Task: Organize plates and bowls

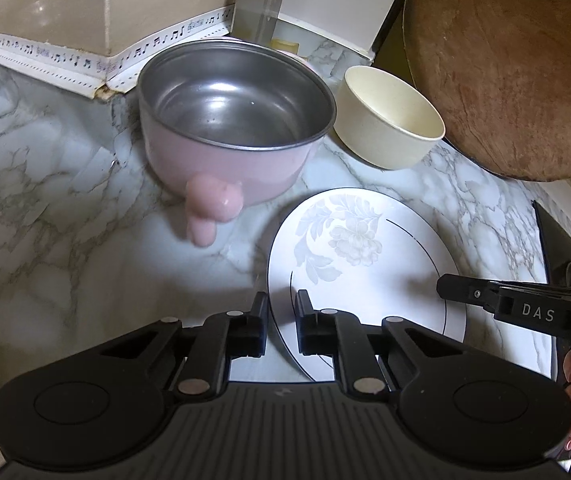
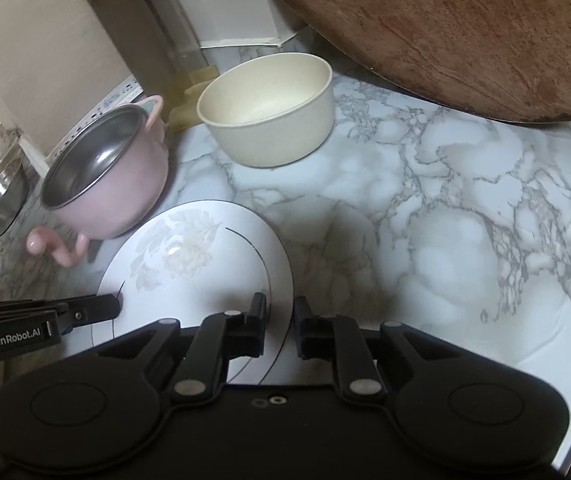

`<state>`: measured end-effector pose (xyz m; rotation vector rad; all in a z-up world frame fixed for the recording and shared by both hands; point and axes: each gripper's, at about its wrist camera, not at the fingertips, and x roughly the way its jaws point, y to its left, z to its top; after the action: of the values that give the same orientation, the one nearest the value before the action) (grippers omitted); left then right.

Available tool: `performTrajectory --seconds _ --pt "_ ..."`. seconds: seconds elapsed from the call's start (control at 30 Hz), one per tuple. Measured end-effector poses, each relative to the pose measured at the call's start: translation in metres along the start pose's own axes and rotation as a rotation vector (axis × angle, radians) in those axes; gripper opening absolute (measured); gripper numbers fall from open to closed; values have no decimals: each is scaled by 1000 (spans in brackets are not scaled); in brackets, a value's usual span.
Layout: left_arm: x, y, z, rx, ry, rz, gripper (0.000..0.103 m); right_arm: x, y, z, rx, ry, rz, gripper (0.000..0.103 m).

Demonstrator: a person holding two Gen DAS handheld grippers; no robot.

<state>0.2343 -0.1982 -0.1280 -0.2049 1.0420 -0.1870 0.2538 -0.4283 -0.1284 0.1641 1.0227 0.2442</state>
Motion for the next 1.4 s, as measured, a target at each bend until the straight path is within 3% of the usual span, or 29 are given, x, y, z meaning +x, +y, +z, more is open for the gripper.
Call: performTrajectory --seconds 0.6,0.97,1.4 --pt "-61 34 -10 -31 -57 -25 11 -34 44 -9 -5 -36 39 13" --pt "-83 69 -27 -78 -37 -21 11 -35 80 -19 -10 -1 63 13" --pt "-122 117 -46 -175 -71 10 11 -35 131 -24 -67 17 109 12"
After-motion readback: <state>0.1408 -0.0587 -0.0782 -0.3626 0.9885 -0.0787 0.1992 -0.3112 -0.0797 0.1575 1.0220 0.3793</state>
